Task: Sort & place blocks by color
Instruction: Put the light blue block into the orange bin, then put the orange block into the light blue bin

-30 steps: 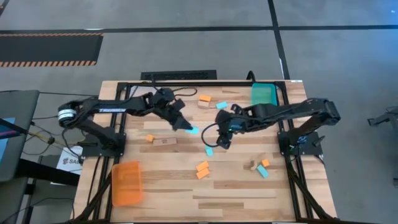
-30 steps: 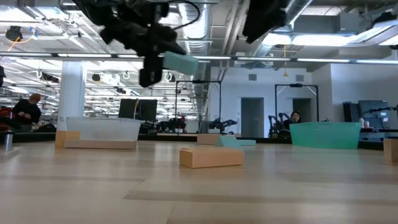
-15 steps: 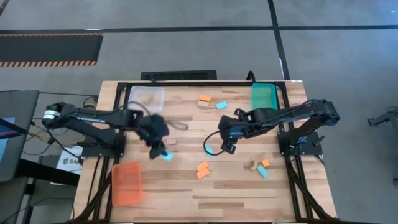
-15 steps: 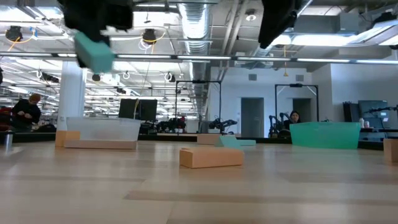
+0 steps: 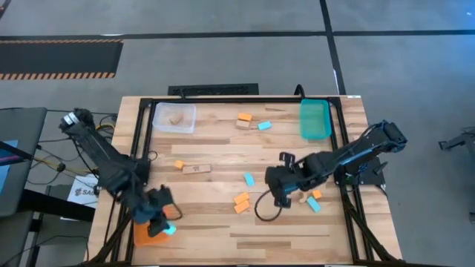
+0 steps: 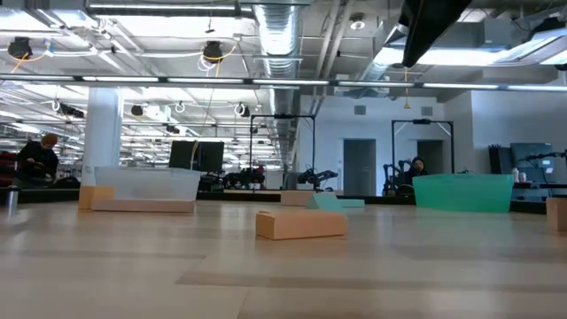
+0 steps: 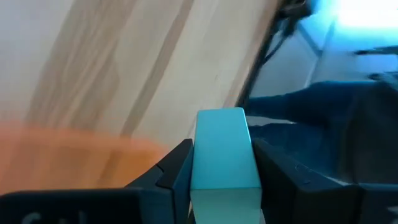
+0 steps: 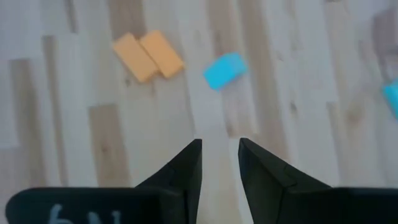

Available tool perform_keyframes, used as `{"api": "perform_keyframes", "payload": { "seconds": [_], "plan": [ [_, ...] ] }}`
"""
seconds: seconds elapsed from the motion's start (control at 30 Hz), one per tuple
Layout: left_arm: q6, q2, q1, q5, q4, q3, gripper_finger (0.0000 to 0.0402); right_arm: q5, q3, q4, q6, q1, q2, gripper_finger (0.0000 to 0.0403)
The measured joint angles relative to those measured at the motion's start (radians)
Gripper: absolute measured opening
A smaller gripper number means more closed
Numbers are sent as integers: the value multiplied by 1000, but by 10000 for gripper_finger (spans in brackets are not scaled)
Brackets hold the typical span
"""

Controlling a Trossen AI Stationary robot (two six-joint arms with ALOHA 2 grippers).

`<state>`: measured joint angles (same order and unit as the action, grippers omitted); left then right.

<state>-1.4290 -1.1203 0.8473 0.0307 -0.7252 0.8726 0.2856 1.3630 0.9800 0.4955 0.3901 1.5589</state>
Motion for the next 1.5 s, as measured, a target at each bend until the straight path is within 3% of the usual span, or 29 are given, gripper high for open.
{"api": "perform_keyframes", "payload": {
  "seconds": [0.17, 0.33, 0.43, 0.63, 0.83, 1.0, 1.17, 1.4, 1.5],
  "plan": [
    [-157, -25, 74, -18, -160, 0, 113, 1, -32, -91, 59, 27, 0, 121],
    [-146, -43, 89, -151, -246, 0, 113, 1, -44, -151, 62, 24, 0, 120],
    [-126, -45, 91, -147, -276, -4, 120, 2, -44, -169, 62, 4, 0, 120],
    [-61, -46, 90, -82, -227, -26, 159, 3, -44, -204, 64, -44, 0, 120],
    [-43, -45, 89, -190, -228, -26, 209, -23, -44, -210, 64, -74, 0, 120],
    [-53, -44, 84, -221, -229, 6, 218, -26, -44, -210, 64, -78, 0, 120],
    [12, -43, 51, -46, -227, 108, 210, -26, -44, -205, 61, -78, 0, 120],
    [283, -43, -66, 468, -86, 169, 195, -26, -44, -206, -7, -78, 0, 120],
    [393, -65, -157, 532, -24, 169, 188, -26, -44, -200, -9, -78, 0, 120]
  ]
}}
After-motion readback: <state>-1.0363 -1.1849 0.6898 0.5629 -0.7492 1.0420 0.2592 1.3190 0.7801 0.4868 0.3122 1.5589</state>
